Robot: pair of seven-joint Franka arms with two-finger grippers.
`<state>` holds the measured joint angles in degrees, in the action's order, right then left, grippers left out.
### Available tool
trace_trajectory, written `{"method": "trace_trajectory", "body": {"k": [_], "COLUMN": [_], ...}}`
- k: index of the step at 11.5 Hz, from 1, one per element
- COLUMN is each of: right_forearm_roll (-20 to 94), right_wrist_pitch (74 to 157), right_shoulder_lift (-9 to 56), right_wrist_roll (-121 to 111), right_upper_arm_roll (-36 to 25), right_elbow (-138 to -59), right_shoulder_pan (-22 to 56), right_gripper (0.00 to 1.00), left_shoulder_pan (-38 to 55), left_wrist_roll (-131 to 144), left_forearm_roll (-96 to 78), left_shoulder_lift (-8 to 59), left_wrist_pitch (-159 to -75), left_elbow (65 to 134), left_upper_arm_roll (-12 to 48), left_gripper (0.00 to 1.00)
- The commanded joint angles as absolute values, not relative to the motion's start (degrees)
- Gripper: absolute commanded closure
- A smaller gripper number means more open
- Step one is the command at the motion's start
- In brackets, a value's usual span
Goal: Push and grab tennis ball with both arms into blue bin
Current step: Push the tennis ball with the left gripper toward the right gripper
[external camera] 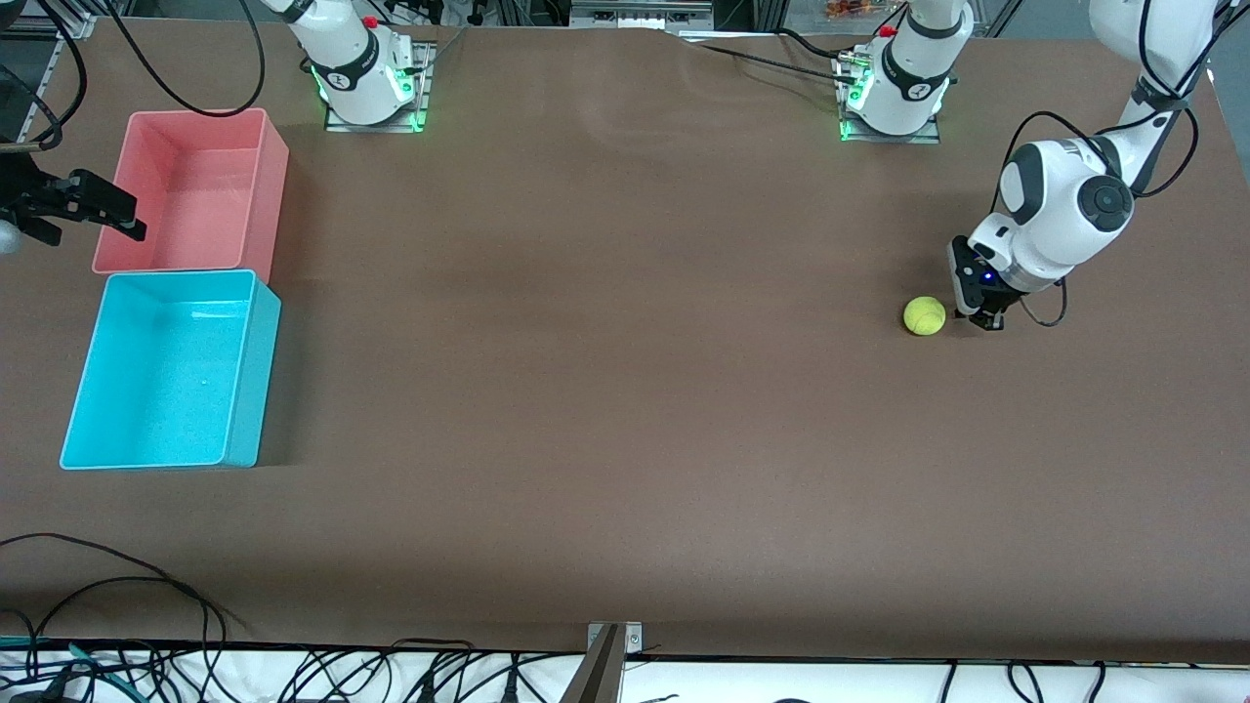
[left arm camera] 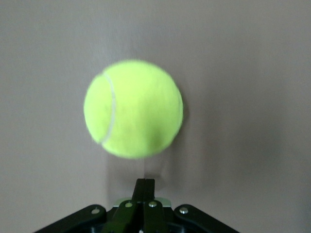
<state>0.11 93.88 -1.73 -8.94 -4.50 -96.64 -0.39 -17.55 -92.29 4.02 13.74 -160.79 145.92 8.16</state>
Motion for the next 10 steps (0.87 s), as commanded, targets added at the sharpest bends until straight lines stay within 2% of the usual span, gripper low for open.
{"method": "trace_trajectory", "body": {"k": [1, 3, 4, 6, 10], "right_forearm_roll": [-0.4, -0.4, -0.4, -0.4, -0.4], "right_wrist_pitch": [92.6, 92.5, 92.6, 92.6, 92.6], "right_shoulder_lift": [-1.1, -1.1, -1.1, -1.1, -1.2], "right_wrist_roll": [-8.7, -8.7, -8.7, -8.6, -8.6], "right_upper_arm_roll": [-4.4, -4.4, -4.4, -4.4, -4.4], "right_elbow": [-95.1, -95.1, -95.1, -95.1, -95.1], "right_shoulder_pan": [-0.3, -0.3, -0.3, -0.3, -0.3], "right_gripper": [0.0, 0.0, 0.0, 0.0, 0.0], "left_shoulder_pan": [-16.8, -13.8, -10.4, -5.7, -8.9], "left_wrist_roll": [-80.4, -66.5, -60.1, -53.4, -54.1], "left_forearm_roll": [4.9, 4.9, 4.9, 4.9, 8.0], "left_shoulder_lift": [15.0, 14.9, 14.7, 13.2, 12.6], "left_wrist_pitch": [-163.2, -163.2, -163.2, -162.5, -161.2], "left_elbow": [146.7, 146.5, 145.8, 145.1, 145.5], "left_upper_arm_roll": [15.6, 23.0, 24.0, 24.1, 23.4], "left_gripper": [1.0, 1.0, 1.0, 1.0, 1.0]}}
